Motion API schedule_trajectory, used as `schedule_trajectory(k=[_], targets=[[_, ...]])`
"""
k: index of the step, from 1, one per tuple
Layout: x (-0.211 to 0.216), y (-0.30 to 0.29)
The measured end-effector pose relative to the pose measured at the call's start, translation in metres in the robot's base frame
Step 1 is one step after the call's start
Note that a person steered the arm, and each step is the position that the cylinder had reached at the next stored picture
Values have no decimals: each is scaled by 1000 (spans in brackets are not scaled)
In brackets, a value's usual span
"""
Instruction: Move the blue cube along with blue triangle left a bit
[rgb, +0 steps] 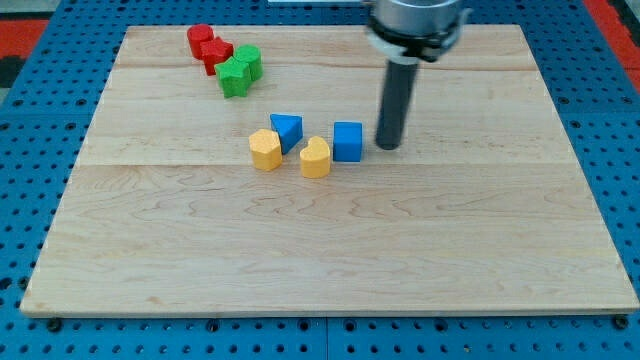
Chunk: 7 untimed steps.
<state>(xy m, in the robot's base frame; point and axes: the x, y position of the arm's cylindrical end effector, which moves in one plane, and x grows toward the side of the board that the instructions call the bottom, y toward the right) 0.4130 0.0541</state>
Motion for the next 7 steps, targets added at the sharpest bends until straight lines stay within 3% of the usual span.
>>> schedule_trajectory(k=[1,3,5,7], targets=[[0,-25],[-17,-132],[-55,-152],[-60,-169]])
